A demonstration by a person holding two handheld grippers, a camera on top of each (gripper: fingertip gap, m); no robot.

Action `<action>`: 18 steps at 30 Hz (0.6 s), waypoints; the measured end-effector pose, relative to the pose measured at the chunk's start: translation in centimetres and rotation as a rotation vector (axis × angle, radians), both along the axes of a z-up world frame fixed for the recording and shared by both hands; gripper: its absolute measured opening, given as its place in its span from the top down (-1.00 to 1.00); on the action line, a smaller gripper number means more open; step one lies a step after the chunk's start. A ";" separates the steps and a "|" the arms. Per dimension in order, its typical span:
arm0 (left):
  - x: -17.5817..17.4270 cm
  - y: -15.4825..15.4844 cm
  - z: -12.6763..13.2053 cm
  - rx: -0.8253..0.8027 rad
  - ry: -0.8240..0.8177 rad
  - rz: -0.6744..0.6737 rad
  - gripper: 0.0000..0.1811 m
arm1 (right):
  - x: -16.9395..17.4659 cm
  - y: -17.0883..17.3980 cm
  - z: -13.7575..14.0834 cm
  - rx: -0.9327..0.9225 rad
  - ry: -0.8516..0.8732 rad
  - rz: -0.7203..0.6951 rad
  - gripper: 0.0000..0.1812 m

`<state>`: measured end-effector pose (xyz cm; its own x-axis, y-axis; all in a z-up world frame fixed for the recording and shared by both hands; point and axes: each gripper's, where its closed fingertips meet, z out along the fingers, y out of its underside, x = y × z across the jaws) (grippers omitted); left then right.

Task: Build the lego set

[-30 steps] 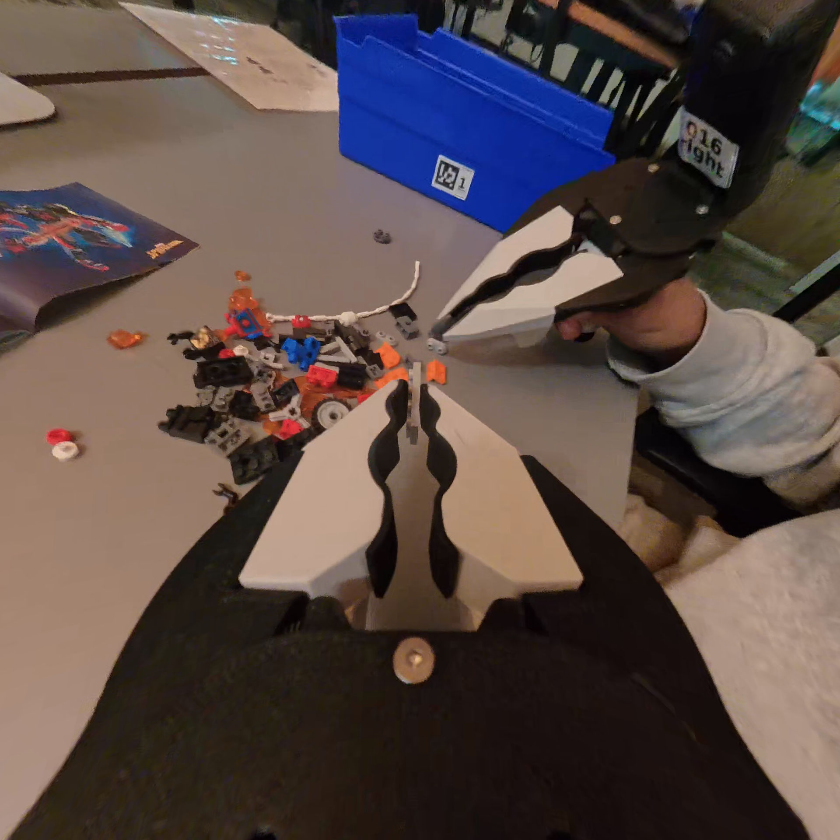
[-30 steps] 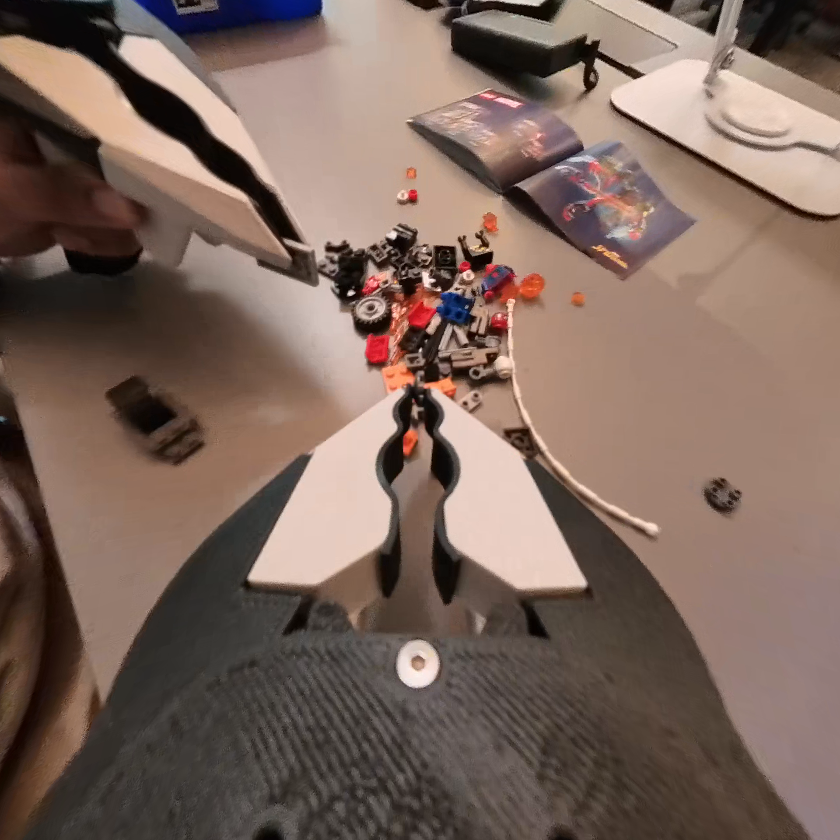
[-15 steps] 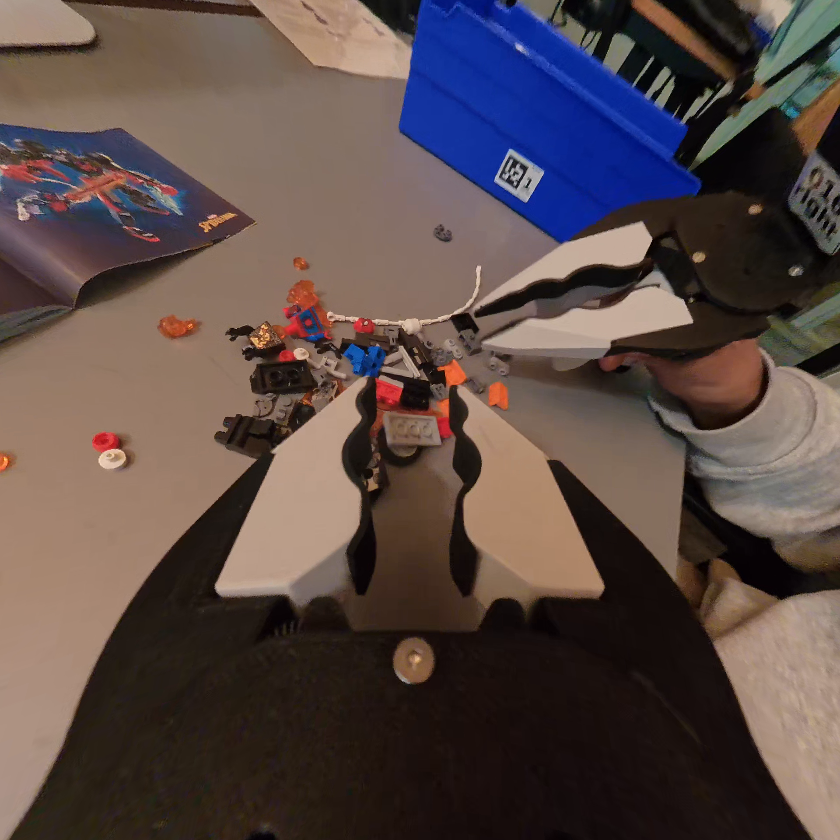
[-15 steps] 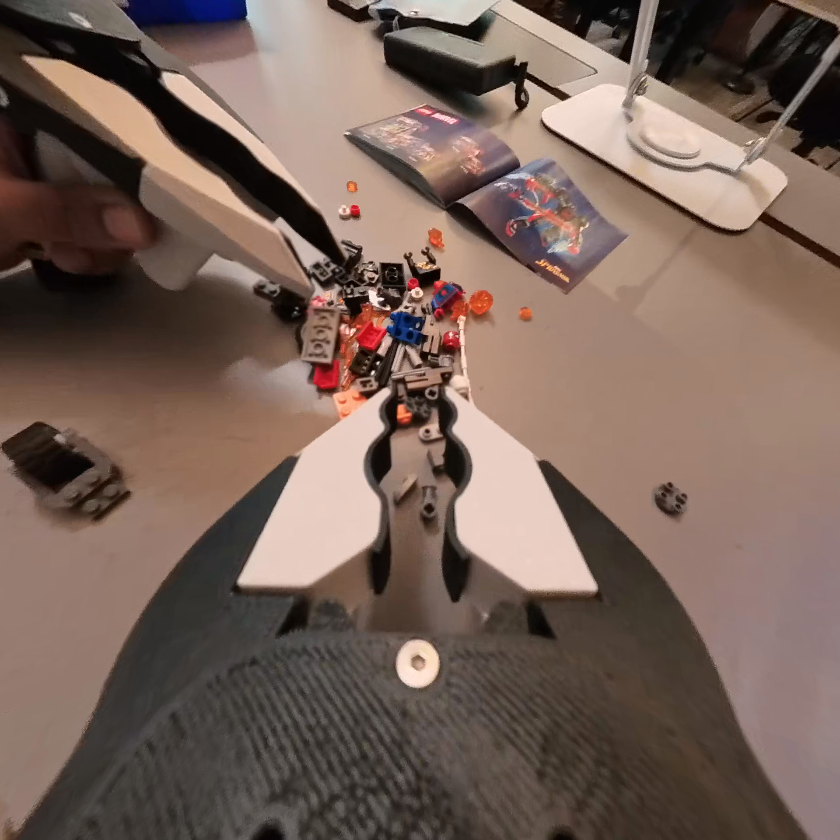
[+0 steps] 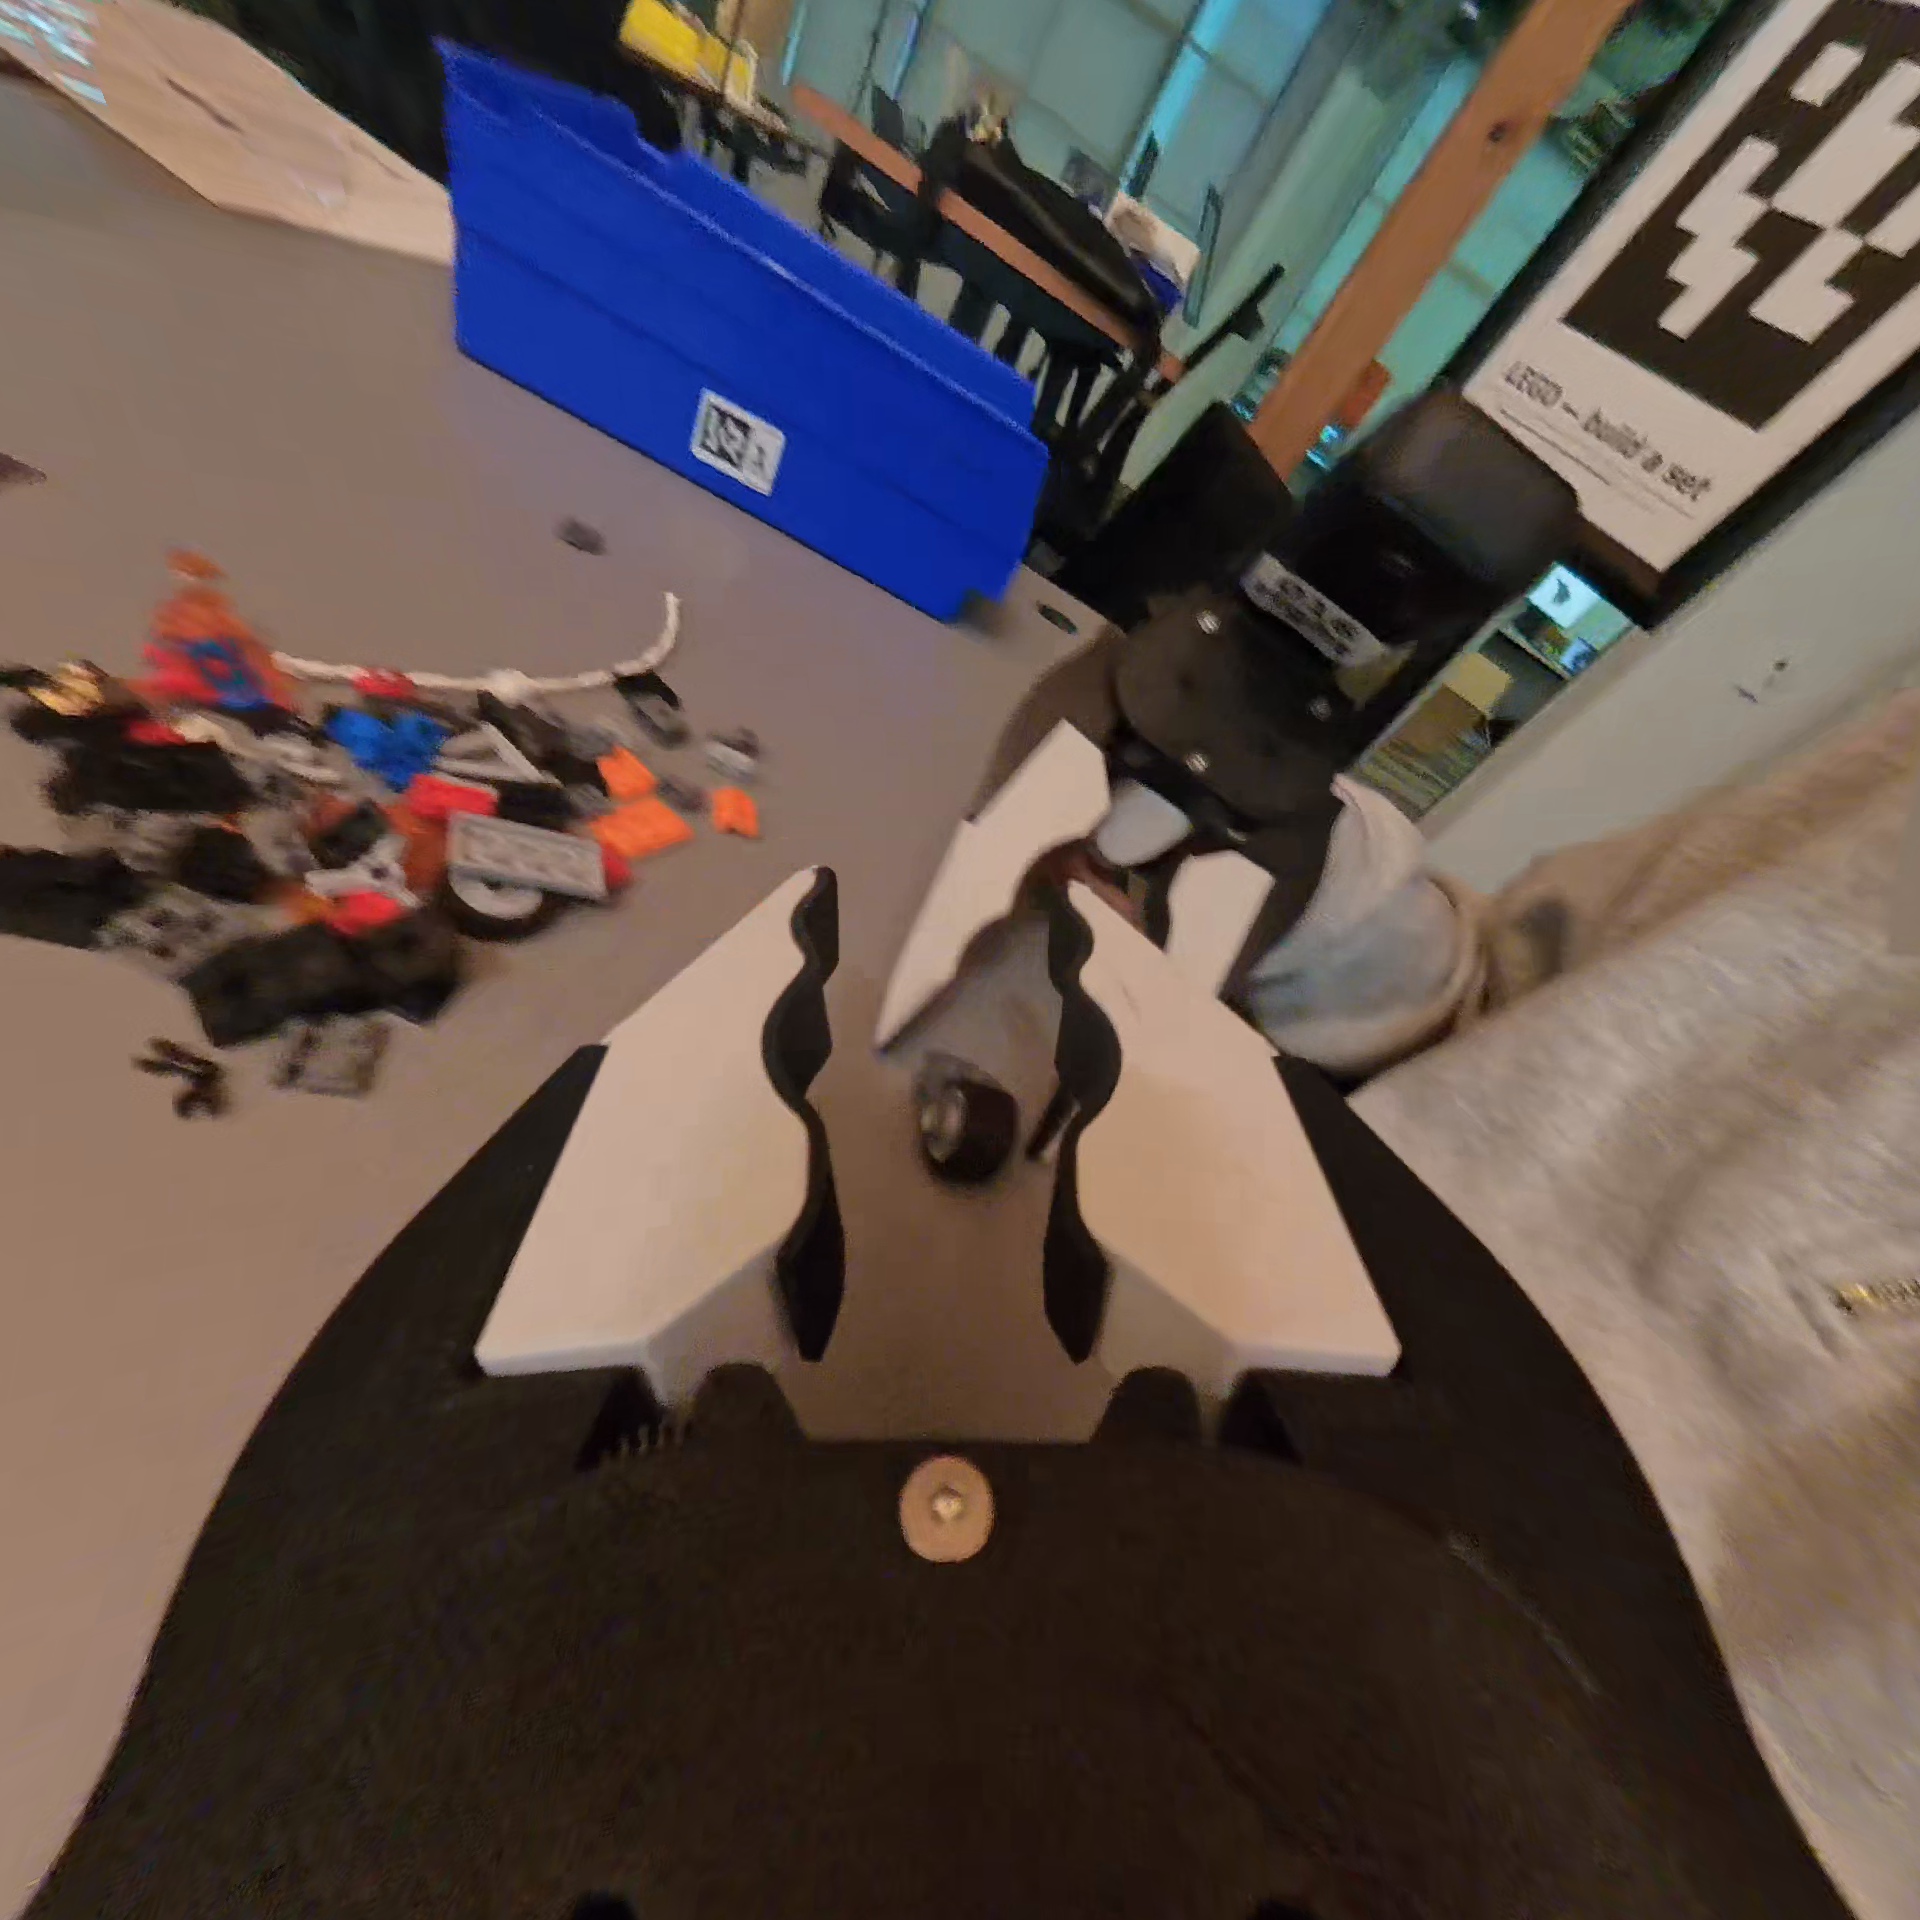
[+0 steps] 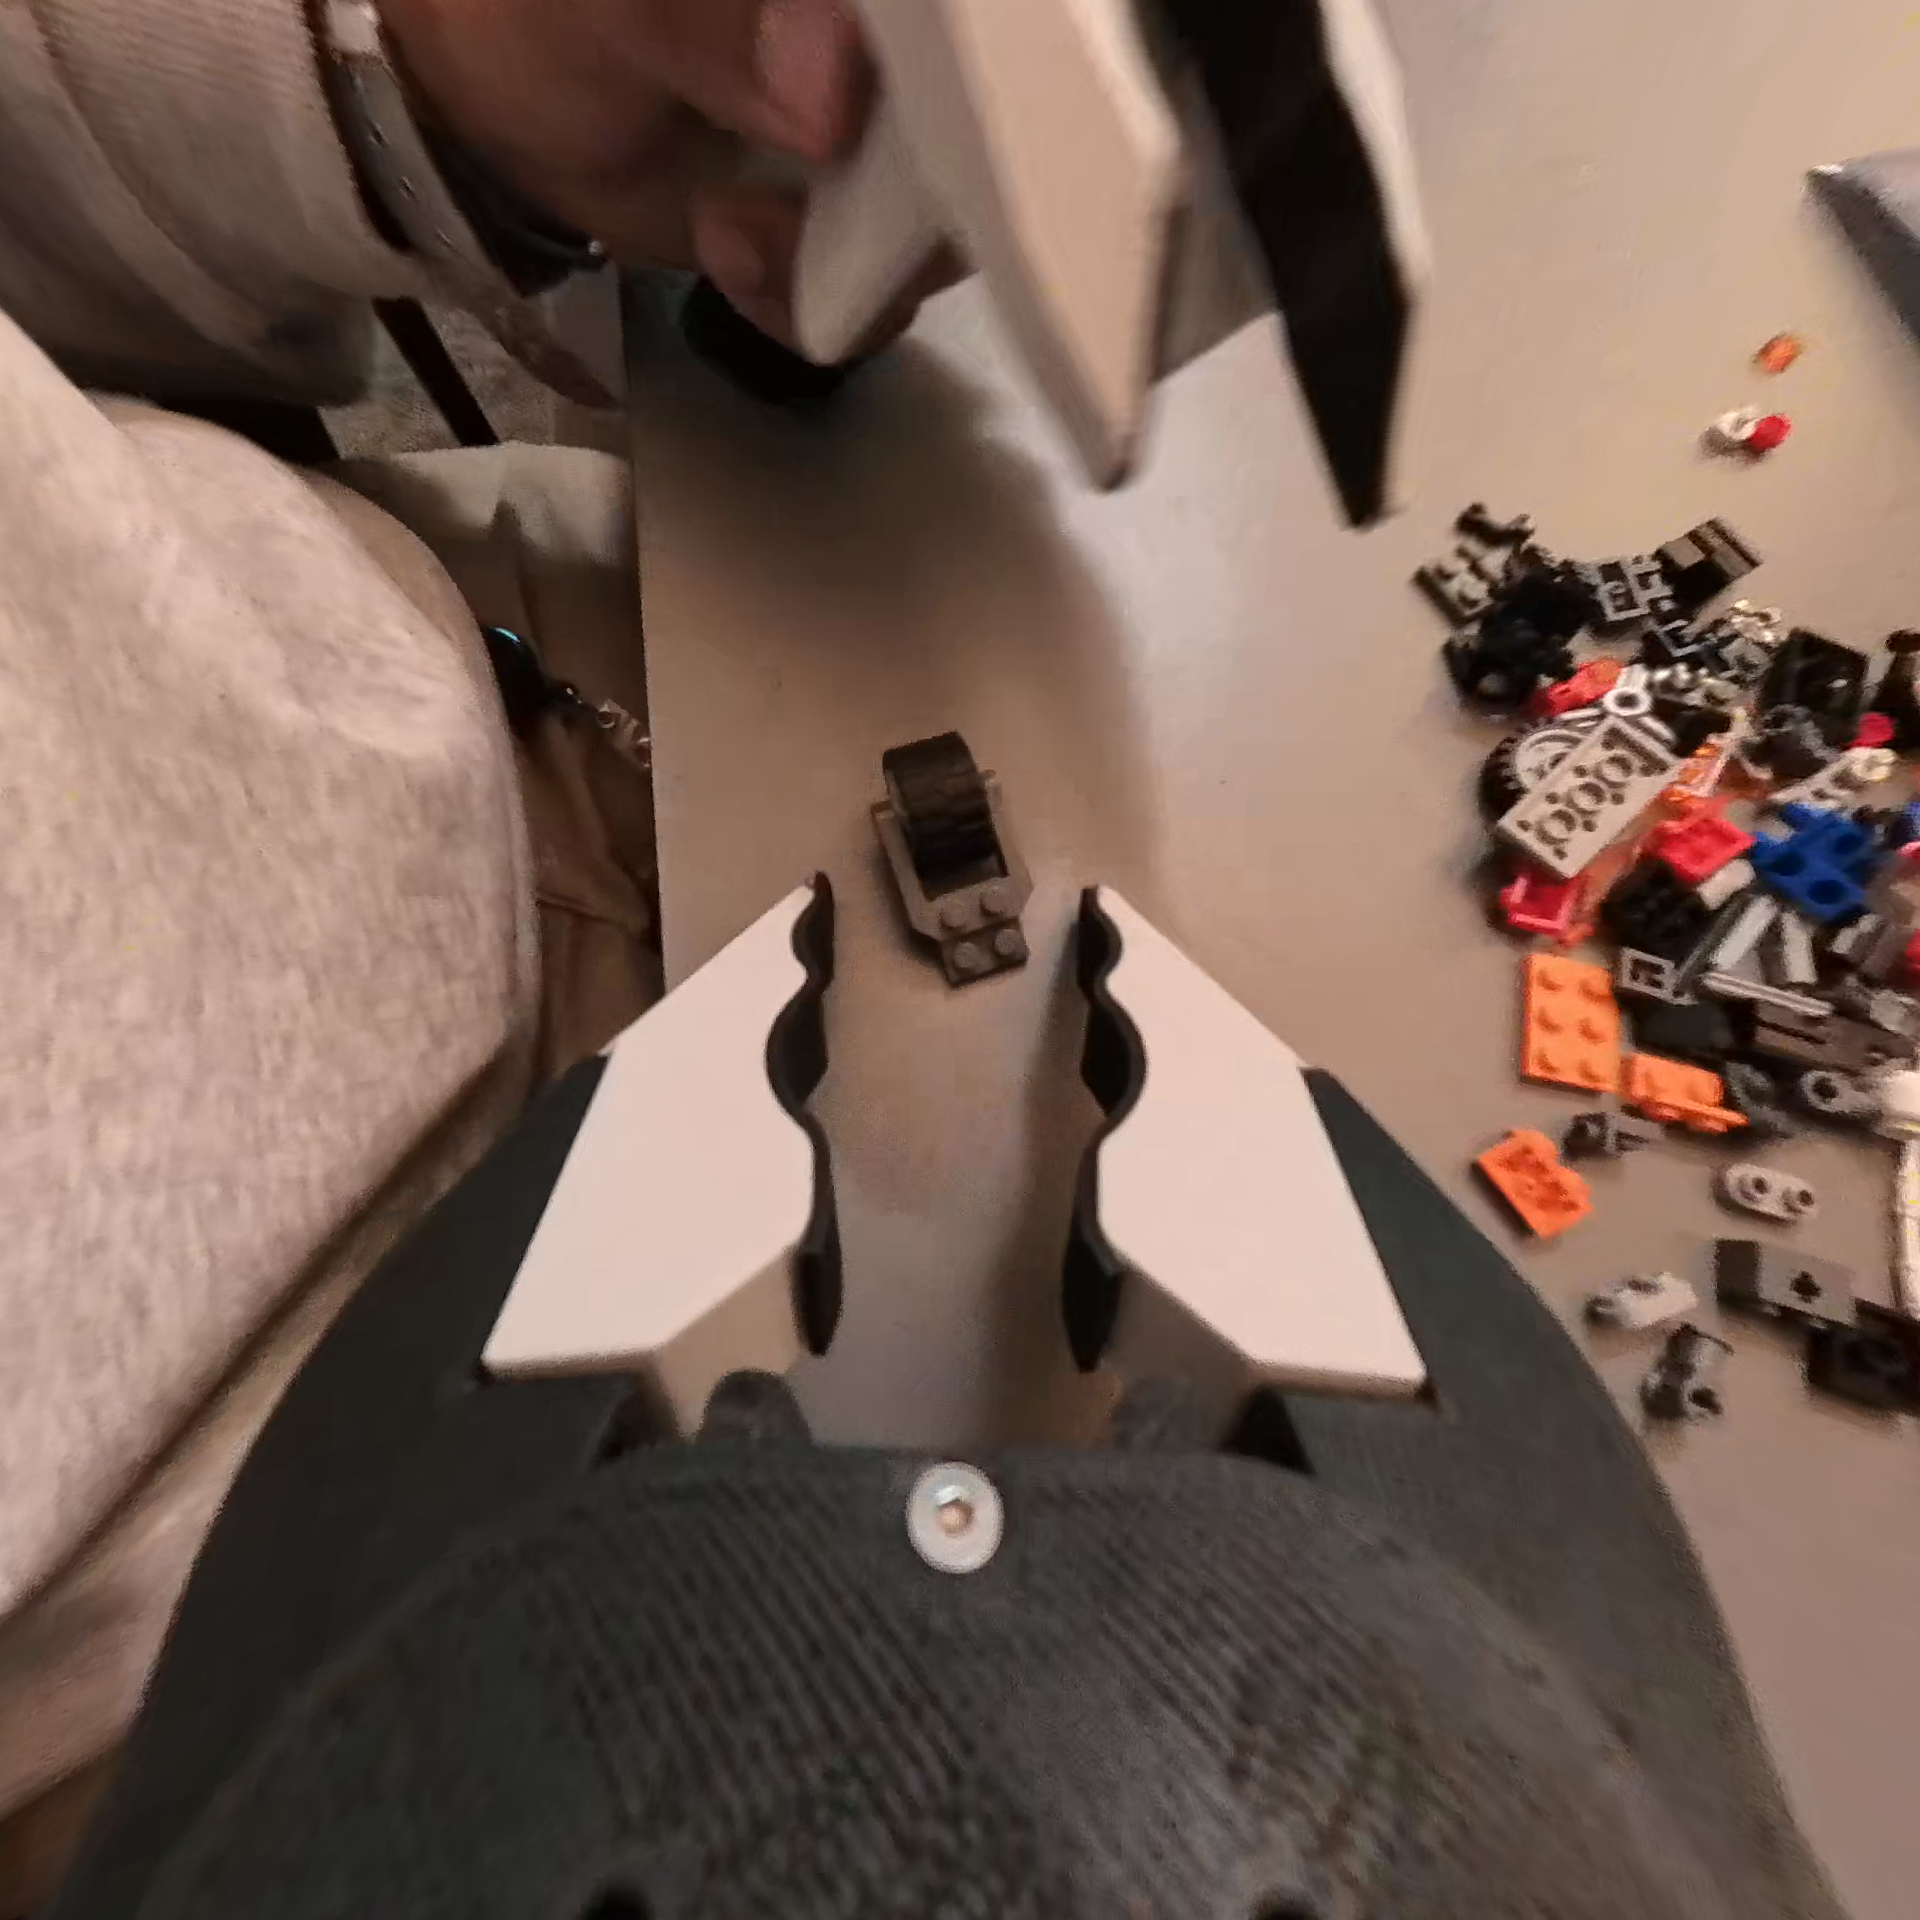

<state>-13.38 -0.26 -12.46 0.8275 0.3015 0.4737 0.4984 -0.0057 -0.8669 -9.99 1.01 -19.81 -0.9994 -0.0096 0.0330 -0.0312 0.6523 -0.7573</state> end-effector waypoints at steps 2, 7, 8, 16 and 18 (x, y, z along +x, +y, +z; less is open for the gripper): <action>1.5 0.0 -0.1 -0.020 0.011 -0.022 0.53 | 0.0 0.0 0.3 -0.019 -0.023 -0.003 0.51; 3.4 1.2 -3.2 -0.216 -0.054 -0.100 0.40 | -0.1 0.0 0.5 -0.036 -0.061 -0.003 0.57; 3.7 1.5 -3.8 -0.259 -0.066 -0.117 0.38 | -0.1 0.0 0.3 -0.021 -0.066 -0.003 0.57; 4.0 1.8 -6.8 -0.498 -0.047 -0.103 0.64 | -0.1 0.0 0.0 -0.005 -0.104 -0.007 0.63; 3.7 1.6 -6.8 -0.491 -0.063 -0.084 0.71 | -0.2 0.0 0.1 -0.009 -0.120 -0.011 0.63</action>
